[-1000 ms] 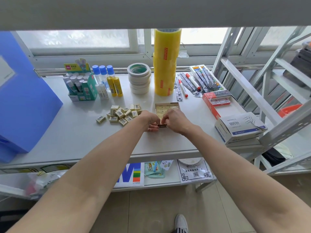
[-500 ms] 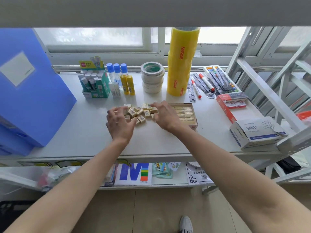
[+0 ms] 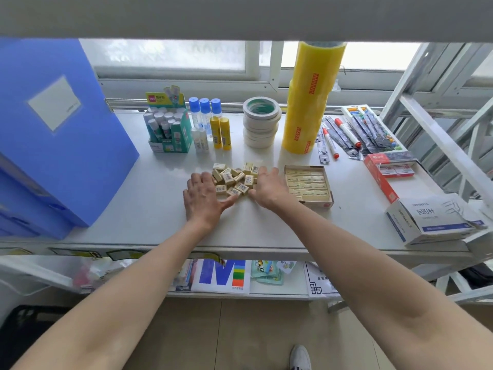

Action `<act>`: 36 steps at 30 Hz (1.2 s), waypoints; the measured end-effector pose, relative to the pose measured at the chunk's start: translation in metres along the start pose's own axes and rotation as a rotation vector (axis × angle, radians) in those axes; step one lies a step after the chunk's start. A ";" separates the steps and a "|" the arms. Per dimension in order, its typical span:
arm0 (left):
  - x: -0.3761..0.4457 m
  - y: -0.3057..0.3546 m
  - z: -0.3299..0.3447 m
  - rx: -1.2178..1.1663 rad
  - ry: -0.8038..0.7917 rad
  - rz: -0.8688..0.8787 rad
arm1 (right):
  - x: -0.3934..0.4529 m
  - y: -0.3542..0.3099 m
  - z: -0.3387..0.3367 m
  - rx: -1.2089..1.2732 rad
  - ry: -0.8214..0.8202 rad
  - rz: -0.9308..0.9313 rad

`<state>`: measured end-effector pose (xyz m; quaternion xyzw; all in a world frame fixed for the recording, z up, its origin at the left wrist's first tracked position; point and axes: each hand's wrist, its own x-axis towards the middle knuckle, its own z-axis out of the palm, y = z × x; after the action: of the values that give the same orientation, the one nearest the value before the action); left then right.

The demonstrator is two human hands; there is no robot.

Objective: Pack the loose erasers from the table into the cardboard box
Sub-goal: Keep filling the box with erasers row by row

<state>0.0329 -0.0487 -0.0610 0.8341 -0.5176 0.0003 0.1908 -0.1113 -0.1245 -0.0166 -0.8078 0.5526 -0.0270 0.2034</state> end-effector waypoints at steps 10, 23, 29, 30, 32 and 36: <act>-0.002 0.013 0.015 0.109 -0.046 0.214 | 0.000 -0.005 0.006 0.085 -0.100 -0.112; 0.004 0.013 0.009 0.167 -0.073 0.454 | -0.006 0.013 0.004 0.444 -0.128 -0.121; 0.001 0.028 -0.001 -0.190 -0.062 0.146 | -0.013 0.018 0.005 0.927 -0.150 0.073; 0.001 0.032 -0.003 -0.314 -0.046 0.050 | -0.014 0.018 0.005 0.977 -0.137 0.082; 0.003 0.041 -0.006 -0.542 -0.029 -0.106 | -0.016 0.016 0.005 1.038 -0.116 0.039; 0.005 0.063 -0.012 -1.194 -0.179 -0.424 | -0.023 0.007 0.002 0.976 -0.025 -0.121</act>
<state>-0.0167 -0.0740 -0.0288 0.6650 -0.2664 -0.3956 0.5747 -0.1259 -0.1052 -0.0171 -0.6493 0.4250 -0.2848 0.5628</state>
